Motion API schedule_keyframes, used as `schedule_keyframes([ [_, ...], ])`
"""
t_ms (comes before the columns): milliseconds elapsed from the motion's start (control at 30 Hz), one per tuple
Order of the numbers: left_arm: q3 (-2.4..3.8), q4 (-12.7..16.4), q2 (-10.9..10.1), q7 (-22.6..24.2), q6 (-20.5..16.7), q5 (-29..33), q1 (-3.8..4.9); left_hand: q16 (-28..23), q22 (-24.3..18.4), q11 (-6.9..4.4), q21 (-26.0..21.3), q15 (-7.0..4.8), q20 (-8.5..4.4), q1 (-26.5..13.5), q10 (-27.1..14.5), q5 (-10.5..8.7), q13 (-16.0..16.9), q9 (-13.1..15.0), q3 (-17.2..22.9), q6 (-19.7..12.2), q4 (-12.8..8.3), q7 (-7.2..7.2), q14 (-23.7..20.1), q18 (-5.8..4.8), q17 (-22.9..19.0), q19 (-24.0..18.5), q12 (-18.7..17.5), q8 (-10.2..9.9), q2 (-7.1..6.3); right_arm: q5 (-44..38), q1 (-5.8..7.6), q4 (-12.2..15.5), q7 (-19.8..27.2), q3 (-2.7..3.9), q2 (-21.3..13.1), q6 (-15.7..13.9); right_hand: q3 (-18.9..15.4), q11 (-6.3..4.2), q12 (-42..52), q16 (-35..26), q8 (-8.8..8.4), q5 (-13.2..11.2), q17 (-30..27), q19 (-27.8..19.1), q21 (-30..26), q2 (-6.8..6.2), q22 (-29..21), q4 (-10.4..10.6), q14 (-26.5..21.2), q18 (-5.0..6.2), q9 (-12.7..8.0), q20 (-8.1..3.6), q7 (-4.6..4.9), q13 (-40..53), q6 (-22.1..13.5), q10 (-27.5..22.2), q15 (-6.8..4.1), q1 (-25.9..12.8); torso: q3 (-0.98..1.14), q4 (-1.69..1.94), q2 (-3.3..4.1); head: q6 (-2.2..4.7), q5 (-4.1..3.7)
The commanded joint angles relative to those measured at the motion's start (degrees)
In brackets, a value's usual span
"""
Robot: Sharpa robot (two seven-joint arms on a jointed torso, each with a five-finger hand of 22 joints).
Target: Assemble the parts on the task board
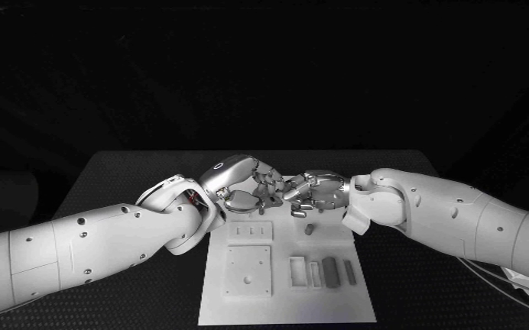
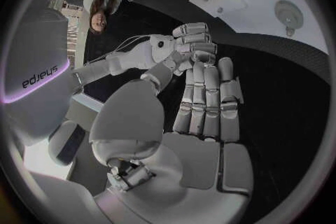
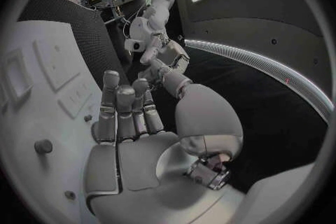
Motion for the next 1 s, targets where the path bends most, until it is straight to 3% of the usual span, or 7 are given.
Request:
schedule_keyframes([
  [33, 0.03, 0.06, 0.12, -0.55, 1.12, 0.42, 0.01, 0.4, 0.28, -0.03, 0.48, -0.09, -0.21, -0.04, 0.67, -0.07, -0.09, -0.16, 0.09, 0.57, 0.29, -0.2, 0.7, 0.35, 0.18, 0.56, 0.52, 0.37, 0.94, -0.26, 0.0, 0.44, 0.3, 0.02, 0.02, 2.15, 0.66, 0.0, -0.39, -0.2, 2.71, 0.23, 0.02, -0.36, -0.19, 0.65, 0.94, 0.25, -0.28, 0.34, 14.23, 0.08, 0.14, 0.1, 0.47, -0.26, -0.13, 0.12, -0.01, -0.02, -0.01, -0.09, 0.05],
  [233, 0.03, 0.05, 0.11, -0.77, 0.94, 0.01, 0.01, 1.92, 1.69, -0.91, 1.74, -1.04, -1.12, -0.2, 2.17, -0.07, 0.67, -0.57, -0.3, 2.19, 0.14, -0.9, 1.86, 0.28, 1.56, 2.03, 2.11, 0.96, 1.55, -0.26, 0.0, 0.56, 0.2, 0.02, 0.04, 2.41, 0.66, 0.0, -0.39, -0.2, 2.73, 0.23, 0.03, -0.37, -0.19, 0.66, 0.94, 0.23, -0.3, 0.34, 14.25, 0.09, 0.14, 0.11, 0.47, -0.27, -0.12, 0.1, 0.0, 0.01, -0.01, -0.13, 0.06],
  [433, 0.03, 0.12, 0.28, -0.86, 1.29, 0.01, 0.02, 2.28, 2.19, -1.1, 2.06, -1.31, -1.38, -0.53, 2.37, -0.08, 0.93, -0.77, -0.38, 2.59, 0.39, -1.07, 2.04, 0.18, 2.03, 2.29, 2.52, 1.06, 1.97, -0.18, 0.0, 0.56, 0.24, 0.02, 0.08, 2.64, 0.67, 0.01, -0.39, -0.19, 2.74, 0.23, 0.04, -0.37, -0.19, 0.66, 0.95, 0.21, -0.32, 0.34, 14.27, 0.09, 0.14, 0.12, 0.47, -0.28, -0.12, 0.08, -0.02, 0.01, -0.01, -0.15, 0.1],
  [800, 0.03, 0.03, 0.27, -1.74, 1.95, -0.78, 0.02, 2.27, 2.71, -1.11, 2.09, -1.49, -1.7, -1.23, 2.1, -0.07, 1.16, -1.52, -0.99, 1.25, 0.29, -0.4, 1.89, 0.0, 2.47, 2.18, 2.77, 0.14, 0.33, -0.12, 0.0, 1.05, 0.24, 0.02, 0.08, 2.91, 0.66, 0.01, -0.39, -0.18, 2.8, 0.22, 0.06, -0.39, -0.19, 0.65, 0.96, 0.18, -0.35, 0.34, 14.33, 0.11, 0.13, 0.15, 0.48, -0.28, -0.11, 0.02, -0.02, 0.03, -0.02, -0.34, 0.04],
  [1000, 0.02, -0.08, 0.3, -2.23, 2.21, -1.22, 0.02, 2.22, 2.86, -1.04, 2.05, -1.56, -1.8, -1.07, 2.11, 0.1, 1.24, -2.05, -0.5, 0.25, 0.6, 0.06, 1.96, -0.1, 2.66, 2.26, 2.9, -0.55, 0.76, -0.09, 0.0, 1.15, 0.3, 0.02, 0.07, 3.25, 0.66, 0.01, -0.39, -0.17, 2.83, 0.22, 0.07, -0.4, -0.19, 0.66, 0.96, 0.18, -0.37, 0.34, 14.36, 0.12, 0.12, 0.16, 0.5, -0.28, -0.11, -0.01, -0.02, 0.01, -0.02, -0.39, 0.07],
])
